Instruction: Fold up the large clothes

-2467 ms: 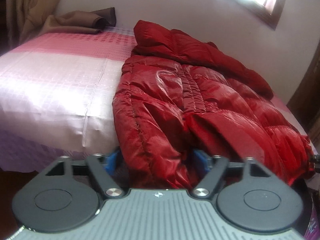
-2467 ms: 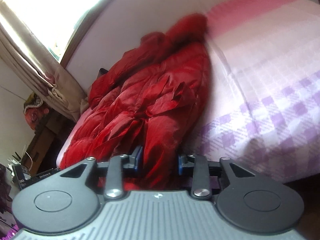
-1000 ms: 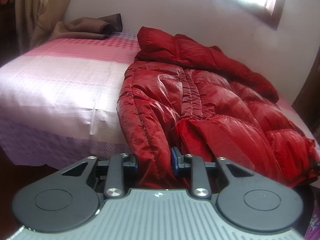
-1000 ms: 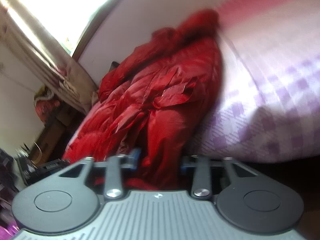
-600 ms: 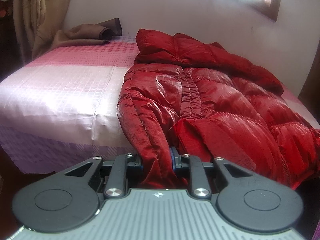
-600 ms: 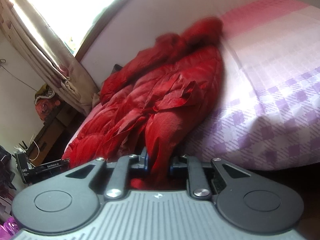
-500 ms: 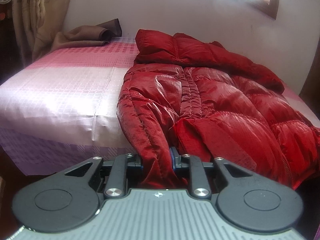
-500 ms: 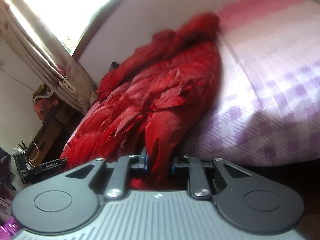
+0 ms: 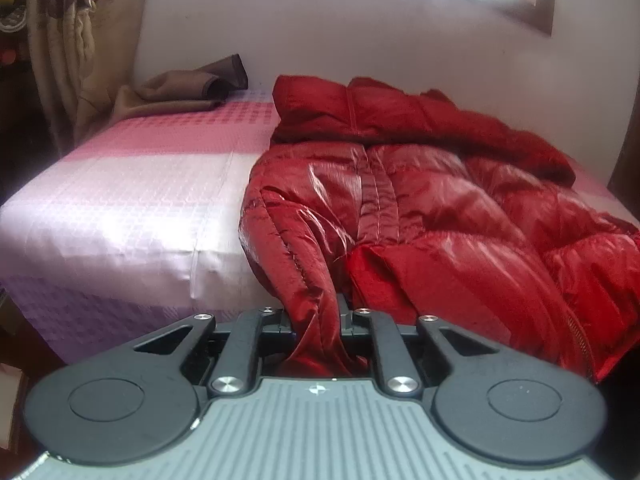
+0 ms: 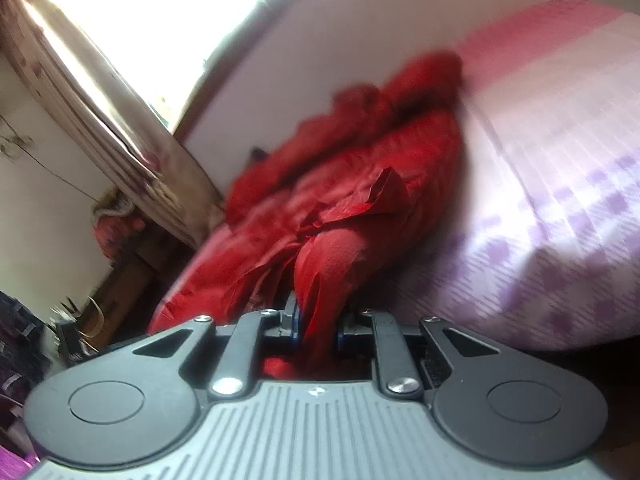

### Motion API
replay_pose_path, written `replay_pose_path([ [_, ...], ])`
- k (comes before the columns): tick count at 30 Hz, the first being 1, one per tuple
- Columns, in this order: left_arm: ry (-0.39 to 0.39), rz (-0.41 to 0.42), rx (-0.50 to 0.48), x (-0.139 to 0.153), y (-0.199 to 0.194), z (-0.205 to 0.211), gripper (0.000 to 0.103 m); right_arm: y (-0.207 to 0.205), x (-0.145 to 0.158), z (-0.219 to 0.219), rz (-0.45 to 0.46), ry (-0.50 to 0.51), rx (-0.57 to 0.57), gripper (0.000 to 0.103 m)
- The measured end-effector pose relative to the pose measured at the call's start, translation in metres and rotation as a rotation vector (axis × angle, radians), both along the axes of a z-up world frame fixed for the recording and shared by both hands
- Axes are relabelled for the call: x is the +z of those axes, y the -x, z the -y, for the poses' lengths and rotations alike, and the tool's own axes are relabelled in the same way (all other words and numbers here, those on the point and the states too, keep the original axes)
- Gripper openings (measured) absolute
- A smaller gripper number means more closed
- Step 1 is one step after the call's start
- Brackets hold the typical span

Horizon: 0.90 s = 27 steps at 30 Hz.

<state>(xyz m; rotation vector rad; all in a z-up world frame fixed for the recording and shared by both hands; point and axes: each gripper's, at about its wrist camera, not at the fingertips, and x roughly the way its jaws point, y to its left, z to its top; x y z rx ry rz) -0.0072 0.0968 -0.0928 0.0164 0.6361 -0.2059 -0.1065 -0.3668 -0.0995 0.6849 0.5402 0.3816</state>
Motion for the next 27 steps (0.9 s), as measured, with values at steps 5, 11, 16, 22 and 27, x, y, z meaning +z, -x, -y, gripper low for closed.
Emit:
replay_pose_path([
  [5, 0.033, 0.017, 0.015, 0.014, 0.001, -0.006, 0.017, -0.004, 0.010, 0.002, 0.026, -0.034, -0.005, 0.015],
  [11, 0.055, 0.056, 0.032, 0.034, 0.001, -0.007, 0.017, -0.007, 0.020, 0.007, 0.053, -0.087, -0.021, 0.014],
  [16, 0.126, 0.067, 0.056, 0.051, -0.004, -0.015, 0.017, -0.013, 0.029, 0.014, 0.074, -0.131, -0.042, 0.014],
  [22, 0.152, 0.084, 0.077, 0.071, -0.012, -0.015, 0.017, -0.024, 0.039, 0.022, 0.090, -0.161, -0.067, 0.013],
  [27, 0.166, 0.099, 0.089, 0.088, -0.021, -0.011, 0.017, -0.034, 0.052, 0.030, 0.103, -0.179, -0.089, 0.013],
])
